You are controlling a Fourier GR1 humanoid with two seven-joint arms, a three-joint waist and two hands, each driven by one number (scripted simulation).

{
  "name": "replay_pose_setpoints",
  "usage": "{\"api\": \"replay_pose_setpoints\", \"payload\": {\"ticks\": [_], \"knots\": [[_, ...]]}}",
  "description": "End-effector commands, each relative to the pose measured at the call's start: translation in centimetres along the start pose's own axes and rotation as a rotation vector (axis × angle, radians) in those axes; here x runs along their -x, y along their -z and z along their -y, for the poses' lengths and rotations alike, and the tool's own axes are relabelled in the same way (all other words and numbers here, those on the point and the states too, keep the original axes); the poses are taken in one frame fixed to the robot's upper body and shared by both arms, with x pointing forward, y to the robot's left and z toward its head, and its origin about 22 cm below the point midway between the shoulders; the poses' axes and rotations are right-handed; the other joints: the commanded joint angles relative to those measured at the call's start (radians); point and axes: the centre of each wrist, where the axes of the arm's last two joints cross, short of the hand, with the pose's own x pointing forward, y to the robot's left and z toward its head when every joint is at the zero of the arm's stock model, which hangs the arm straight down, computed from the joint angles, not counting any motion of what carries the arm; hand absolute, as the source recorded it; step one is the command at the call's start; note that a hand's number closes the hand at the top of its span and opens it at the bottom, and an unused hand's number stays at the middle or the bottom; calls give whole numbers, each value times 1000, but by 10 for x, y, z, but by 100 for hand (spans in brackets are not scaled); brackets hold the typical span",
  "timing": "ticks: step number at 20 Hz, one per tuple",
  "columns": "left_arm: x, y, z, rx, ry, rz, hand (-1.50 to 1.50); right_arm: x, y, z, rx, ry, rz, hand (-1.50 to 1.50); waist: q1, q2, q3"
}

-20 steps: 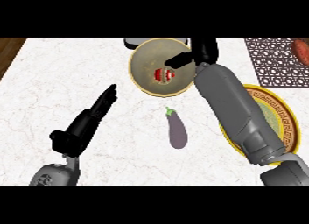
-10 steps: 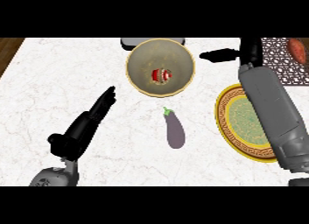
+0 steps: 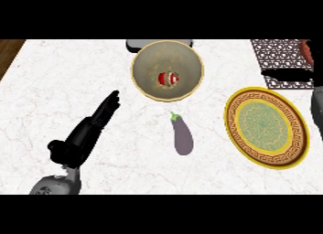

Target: Pick the cupcake from the plate and place it in the bowl

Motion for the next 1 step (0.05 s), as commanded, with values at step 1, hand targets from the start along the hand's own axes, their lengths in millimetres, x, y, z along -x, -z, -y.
{"api": "replay_pose_setpoints", "payload": {"ticks": [1], "knots": [[-1, -9, -9, 0, 9, -8, 0, 32, -13, 37, -36, 46, 23, -150, 5, 0, 0]]}}
